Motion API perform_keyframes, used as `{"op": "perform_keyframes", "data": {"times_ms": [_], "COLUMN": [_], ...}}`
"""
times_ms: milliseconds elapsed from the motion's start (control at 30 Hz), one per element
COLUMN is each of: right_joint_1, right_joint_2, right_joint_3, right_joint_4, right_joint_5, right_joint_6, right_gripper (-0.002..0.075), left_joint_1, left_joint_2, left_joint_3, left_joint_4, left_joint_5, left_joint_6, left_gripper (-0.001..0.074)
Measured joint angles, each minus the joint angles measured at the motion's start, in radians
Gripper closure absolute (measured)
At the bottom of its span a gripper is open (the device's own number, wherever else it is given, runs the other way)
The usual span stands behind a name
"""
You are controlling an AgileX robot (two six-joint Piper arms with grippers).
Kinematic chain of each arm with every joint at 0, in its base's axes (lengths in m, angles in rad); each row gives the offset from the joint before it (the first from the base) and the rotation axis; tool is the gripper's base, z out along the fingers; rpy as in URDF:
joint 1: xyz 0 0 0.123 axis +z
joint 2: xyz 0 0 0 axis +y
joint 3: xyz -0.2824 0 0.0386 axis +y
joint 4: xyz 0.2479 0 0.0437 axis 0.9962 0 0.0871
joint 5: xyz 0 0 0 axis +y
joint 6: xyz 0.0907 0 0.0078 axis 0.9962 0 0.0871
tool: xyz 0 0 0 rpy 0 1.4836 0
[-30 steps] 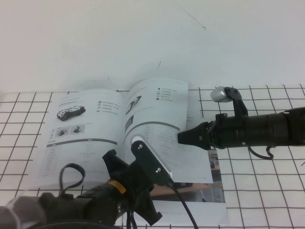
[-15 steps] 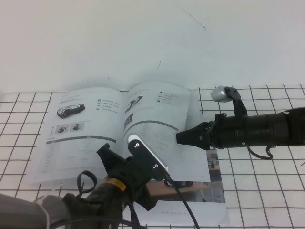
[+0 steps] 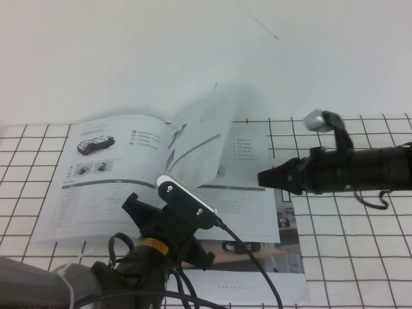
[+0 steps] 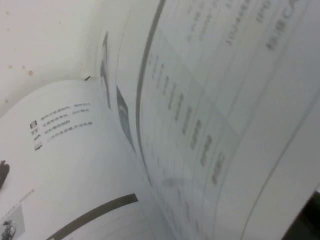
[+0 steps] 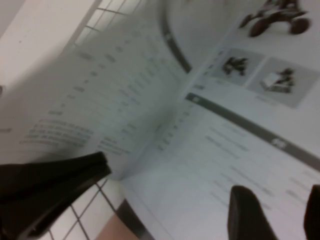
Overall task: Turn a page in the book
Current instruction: Open the closed book
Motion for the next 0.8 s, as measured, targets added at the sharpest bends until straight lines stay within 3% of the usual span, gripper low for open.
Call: {"op": "perform_keyframes", "data": {"times_ms": [167, 300, 400, 567, 800], "right_joint_1": [-0.06, -0.054, -0.017, 0.057, 0.082], "right_joint_2": [-0.05, -0.054, -0.028, 0.041, 0.105], "right_joint_3": [0.0, 0.0, 0.0, 0.0, -0.002], "right_joint_4": [-0.098, -0.136, -0.136, -0.126, -0.109], "right_joint_5": [0.005, 0.01, 0.01, -0.033, -0.081], "right_joint_6": [0.011, -0.004, -0.037, -0.068, -0.062], "right_gripper": [0.0467, 0.0473, 0.0522, 0.068, 0.0725], "left_joint_1": [0.0, 0.0, 0.0, 0.0, 0.0], "left_joint_2": [0.0, 0.0, 0.0, 0.0, 0.0], "left_joint_3": [0.0, 0.0, 0.0, 0.0, 0.0], "left_joint_4": [-0.002, -0.002, -0.002, -0.002, -0.007], "left_joint_5": [-0.011, -0.022, -0.032, -0.036, -0.04], "left_joint_6": [-0.035, -0.037, -0.039, -0.042, -0.039], "left_gripper": [0.0737, 0.0737, 0.0737, 0.0737, 0.0737]}}
